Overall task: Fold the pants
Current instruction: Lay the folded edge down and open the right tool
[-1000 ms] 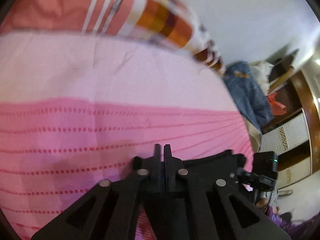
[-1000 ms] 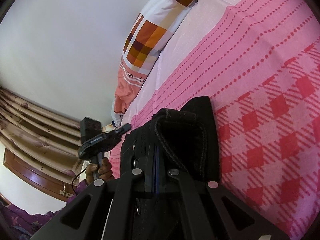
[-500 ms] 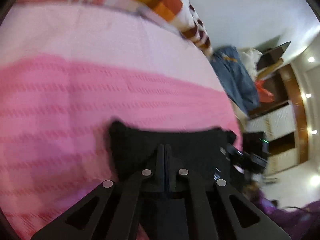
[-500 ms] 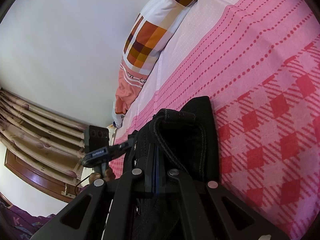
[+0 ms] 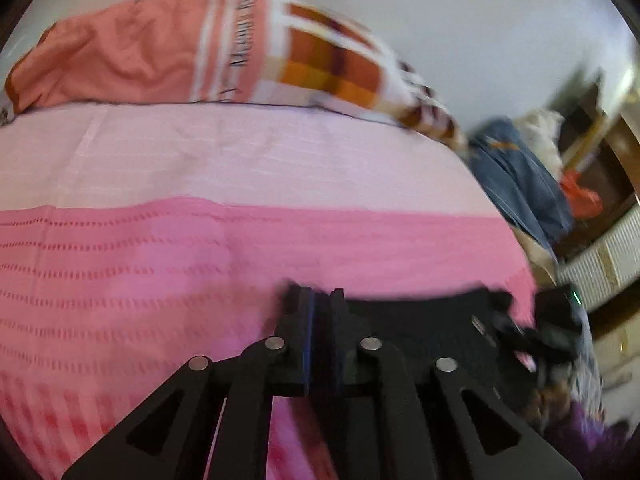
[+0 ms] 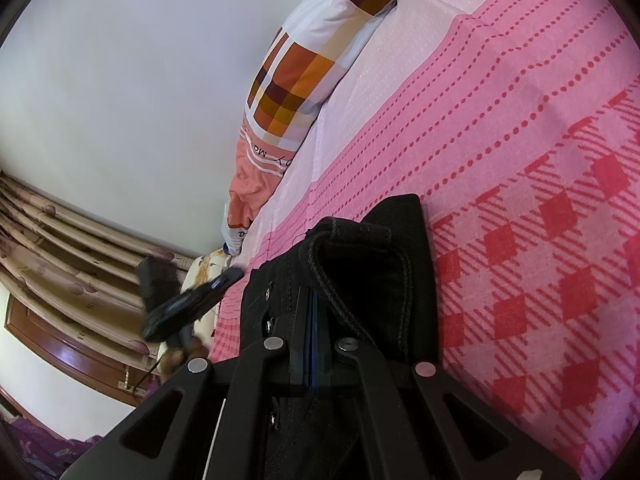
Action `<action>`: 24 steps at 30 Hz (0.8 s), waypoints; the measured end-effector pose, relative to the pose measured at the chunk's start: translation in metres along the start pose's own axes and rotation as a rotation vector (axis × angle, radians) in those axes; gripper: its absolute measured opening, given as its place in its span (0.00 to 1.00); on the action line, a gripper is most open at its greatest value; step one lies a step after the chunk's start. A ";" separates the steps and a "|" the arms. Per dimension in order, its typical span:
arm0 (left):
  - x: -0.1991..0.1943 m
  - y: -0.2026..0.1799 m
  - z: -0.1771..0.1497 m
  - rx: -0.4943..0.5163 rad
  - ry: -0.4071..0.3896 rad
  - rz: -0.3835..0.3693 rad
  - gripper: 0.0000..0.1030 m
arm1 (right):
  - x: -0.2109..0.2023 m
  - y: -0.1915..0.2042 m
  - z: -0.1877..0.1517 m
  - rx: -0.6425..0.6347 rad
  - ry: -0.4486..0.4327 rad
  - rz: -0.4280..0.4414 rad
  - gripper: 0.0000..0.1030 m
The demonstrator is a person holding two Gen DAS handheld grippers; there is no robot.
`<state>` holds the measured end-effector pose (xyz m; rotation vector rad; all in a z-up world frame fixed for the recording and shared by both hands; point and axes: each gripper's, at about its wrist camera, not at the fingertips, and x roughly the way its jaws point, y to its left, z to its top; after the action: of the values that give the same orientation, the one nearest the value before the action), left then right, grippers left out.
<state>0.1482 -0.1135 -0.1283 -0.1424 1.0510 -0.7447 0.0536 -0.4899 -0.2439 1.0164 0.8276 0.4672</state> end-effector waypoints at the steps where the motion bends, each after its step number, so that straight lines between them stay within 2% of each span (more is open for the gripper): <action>1: -0.008 -0.013 -0.012 0.033 0.019 -0.019 0.14 | 0.000 0.000 0.000 0.004 0.002 0.001 0.00; 4: -0.018 -0.035 -0.043 0.050 0.048 -0.067 0.16 | -0.006 0.006 0.001 0.027 -0.002 -0.018 0.00; 6: -0.018 -0.046 -0.060 0.039 0.055 -0.096 0.16 | -0.014 0.025 -0.003 -0.039 -0.024 -0.028 0.17; 7: -0.020 -0.048 -0.070 0.032 0.060 -0.119 0.16 | -0.017 0.033 -0.005 -0.073 -0.024 -0.030 0.22; 8: -0.020 -0.053 -0.077 0.030 0.061 -0.132 0.16 | -0.020 0.045 -0.010 -0.118 -0.007 -0.026 0.31; 9: -0.020 -0.056 -0.086 0.030 0.054 -0.134 0.16 | -0.021 0.050 -0.016 -0.137 0.017 -0.022 0.34; 11: -0.018 -0.064 -0.101 0.027 0.054 -0.138 0.16 | -0.021 0.053 -0.030 -0.157 0.069 -0.041 0.34; 13: -0.016 -0.068 -0.118 0.039 0.061 -0.124 0.16 | -0.026 0.056 -0.050 -0.234 0.113 -0.122 0.32; 17: -0.019 -0.057 -0.143 -0.002 0.023 -0.141 0.16 | -0.048 0.048 -0.063 -0.266 0.080 -0.172 0.17; 20: -0.022 -0.045 -0.149 -0.053 0.010 -0.177 0.16 | -0.059 0.035 -0.064 -0.219 0.062 -0.172 0.14; 22: -0.025 -0.045 -0.148 -0.051 0.021 -0.168 0.16 | -0.066 0.030 -0.061 -0.167 0.051 -0.153 0.15; 23: -0.027 -0.045 -0.146 -0.059 0.032 -0.163 0.16 | -0.071 0.029 -0.060 -0.137 0.038 -0.144 0.20; 24: -0.030 -0.046 -0.144 -0.072 0.037 -0.163 0.17 | -0.077 0.029 -0.058 -0.105 0.016 -0.125 0.30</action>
<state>-0.0018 -0.0953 -0.1593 -0.2798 1.1117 -0.8593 -0.0389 -0.4966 -0.2044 0.8600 0.8662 0.4082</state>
